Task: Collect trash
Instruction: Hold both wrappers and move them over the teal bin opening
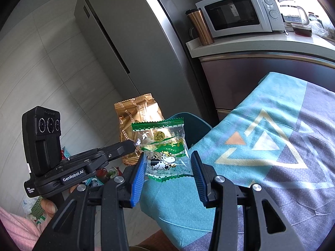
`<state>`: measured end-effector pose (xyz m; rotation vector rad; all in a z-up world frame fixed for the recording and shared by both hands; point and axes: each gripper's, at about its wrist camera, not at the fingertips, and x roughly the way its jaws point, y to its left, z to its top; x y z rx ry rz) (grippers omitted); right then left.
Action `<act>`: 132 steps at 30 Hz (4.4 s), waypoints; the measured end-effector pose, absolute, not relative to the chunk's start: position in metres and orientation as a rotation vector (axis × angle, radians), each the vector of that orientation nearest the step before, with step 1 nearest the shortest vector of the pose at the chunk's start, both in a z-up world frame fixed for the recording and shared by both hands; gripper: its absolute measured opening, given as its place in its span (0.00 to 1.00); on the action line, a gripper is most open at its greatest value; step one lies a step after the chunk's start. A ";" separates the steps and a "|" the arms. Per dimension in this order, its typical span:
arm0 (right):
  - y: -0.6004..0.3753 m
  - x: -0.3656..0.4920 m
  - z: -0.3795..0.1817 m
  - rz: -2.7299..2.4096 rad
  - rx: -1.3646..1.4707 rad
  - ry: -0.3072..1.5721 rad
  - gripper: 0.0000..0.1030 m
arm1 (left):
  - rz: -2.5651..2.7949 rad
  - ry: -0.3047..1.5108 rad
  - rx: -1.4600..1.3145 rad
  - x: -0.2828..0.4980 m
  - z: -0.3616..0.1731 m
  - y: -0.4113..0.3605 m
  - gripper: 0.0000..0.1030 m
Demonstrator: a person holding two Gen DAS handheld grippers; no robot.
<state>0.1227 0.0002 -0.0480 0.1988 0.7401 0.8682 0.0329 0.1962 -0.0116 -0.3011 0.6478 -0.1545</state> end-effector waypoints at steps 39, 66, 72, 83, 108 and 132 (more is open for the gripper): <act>0.016 0.132 -0.050 0.910 0.188 0.762 0.40 | -0.113 0.654 -0.312 0.037 -0.016 0.209 0.04; 0.022 0.139 -0.051 0.930 0.172 0.788 0.40 | -0.081 0.674 -0.323 0.041 -0.024 0.219 0.04; 0.024 0.141 -0.053 0.935 0.169 0.795 0.40 | -0.074 0.678 -0.325 0.041 -0.025 0.222 0.04; 0.027 0.145 -0.056 0.945 0.165 0.809 0.40 | -0.063 0.687 -0.329 0.044 -0.030 0.226 0.04; 0.041 0.157 -0.064 0.953 0.148 0.846 0.40 | -0.020 0.719 -0.336 0.056 -0.048 0.236 0.04; 0.058 0.167 -0.070 0.949 0.146 0.876 0.41 | 0.020 0.747 -0.334 0.065 -0.062 0.245 0.04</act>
